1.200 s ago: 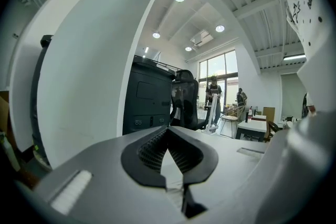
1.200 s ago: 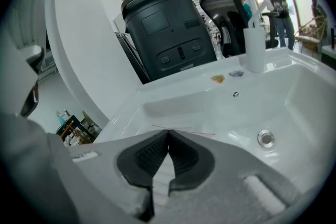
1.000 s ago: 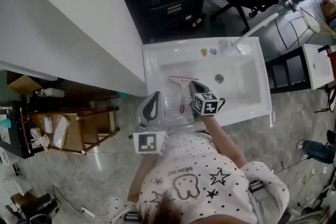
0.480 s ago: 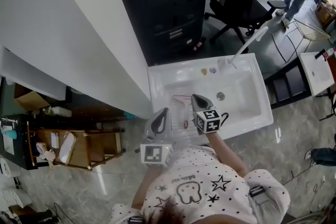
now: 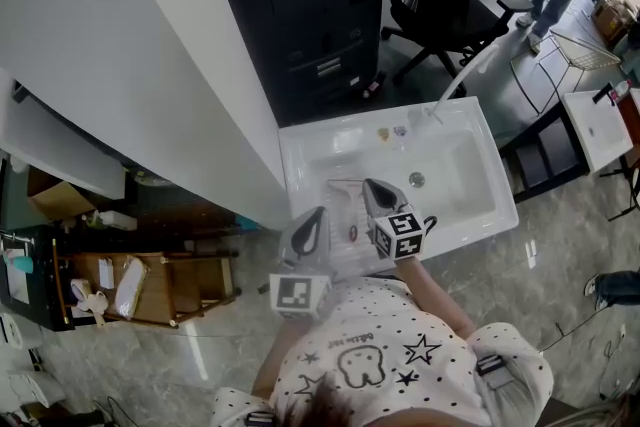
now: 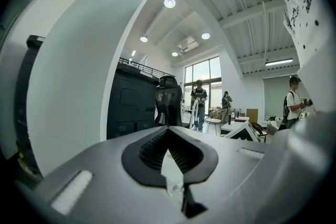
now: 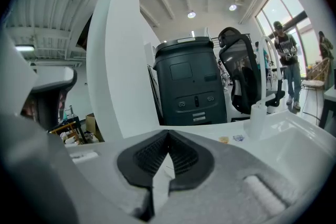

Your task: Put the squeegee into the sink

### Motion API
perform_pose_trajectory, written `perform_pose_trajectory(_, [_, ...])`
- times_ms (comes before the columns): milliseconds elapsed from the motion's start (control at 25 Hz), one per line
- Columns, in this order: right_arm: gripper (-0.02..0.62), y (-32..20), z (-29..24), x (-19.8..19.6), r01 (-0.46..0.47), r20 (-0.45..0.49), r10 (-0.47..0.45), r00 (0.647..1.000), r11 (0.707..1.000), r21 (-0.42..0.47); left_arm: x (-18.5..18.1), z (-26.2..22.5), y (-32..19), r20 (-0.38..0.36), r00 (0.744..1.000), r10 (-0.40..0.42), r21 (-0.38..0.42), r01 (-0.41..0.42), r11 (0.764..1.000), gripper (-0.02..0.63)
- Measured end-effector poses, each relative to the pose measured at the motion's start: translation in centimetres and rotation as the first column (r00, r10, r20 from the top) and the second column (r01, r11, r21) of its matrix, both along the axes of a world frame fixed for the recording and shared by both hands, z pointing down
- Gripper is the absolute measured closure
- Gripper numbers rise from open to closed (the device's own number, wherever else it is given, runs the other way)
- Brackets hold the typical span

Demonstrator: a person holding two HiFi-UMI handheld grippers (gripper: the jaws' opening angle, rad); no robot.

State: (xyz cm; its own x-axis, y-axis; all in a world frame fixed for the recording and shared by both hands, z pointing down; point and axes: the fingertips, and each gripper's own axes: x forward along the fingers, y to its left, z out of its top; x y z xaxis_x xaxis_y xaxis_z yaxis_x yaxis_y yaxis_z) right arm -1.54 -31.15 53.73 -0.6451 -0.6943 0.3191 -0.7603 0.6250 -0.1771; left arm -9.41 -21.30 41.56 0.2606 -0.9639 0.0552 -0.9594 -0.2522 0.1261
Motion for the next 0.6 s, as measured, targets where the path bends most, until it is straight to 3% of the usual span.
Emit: perform_pose_trajectory(600, [0.601, 3.8, -3.4, 0.5, -0.038, -0.016, 0.040, 0.999, 0.993, 0.113, -0.5, -0.1, 3.0, 0.007, 0.999, 0.033, 0.009, -0.033, 0.999, 0.604])
